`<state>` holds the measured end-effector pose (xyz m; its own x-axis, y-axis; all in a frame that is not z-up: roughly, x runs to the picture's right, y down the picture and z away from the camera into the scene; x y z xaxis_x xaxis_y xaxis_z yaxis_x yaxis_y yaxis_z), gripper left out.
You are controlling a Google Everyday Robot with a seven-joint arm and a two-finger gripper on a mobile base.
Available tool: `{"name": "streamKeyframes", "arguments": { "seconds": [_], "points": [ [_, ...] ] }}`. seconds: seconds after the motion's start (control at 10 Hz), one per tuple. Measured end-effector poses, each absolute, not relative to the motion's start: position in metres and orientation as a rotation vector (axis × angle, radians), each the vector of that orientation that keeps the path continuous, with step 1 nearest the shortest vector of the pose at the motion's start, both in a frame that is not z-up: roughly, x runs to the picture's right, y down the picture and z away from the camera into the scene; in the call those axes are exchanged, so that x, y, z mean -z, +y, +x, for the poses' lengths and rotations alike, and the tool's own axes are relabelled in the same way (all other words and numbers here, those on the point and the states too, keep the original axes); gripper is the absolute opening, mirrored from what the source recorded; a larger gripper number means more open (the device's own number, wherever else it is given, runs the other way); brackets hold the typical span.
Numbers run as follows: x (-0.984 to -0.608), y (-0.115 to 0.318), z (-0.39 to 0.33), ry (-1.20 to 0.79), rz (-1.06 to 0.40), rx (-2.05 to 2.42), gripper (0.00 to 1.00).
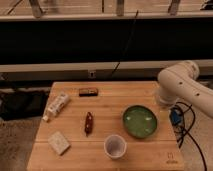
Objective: Drag the pepper across the table
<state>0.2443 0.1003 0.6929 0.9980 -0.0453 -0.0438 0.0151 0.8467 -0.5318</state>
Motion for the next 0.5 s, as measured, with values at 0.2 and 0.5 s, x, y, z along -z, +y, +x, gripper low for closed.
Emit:
{"name": "streamKeyframes", "arguments": {
  "seconds": [0.2, 0.5],
  "points": [
    [-0.698, 0.096, 0.223, 0.063, -0.551, 0.083, 0.8],
    [-0.702, 0.093, 0.205, 0.069, -0.553, 0.143, 0.8]
  ]
}}
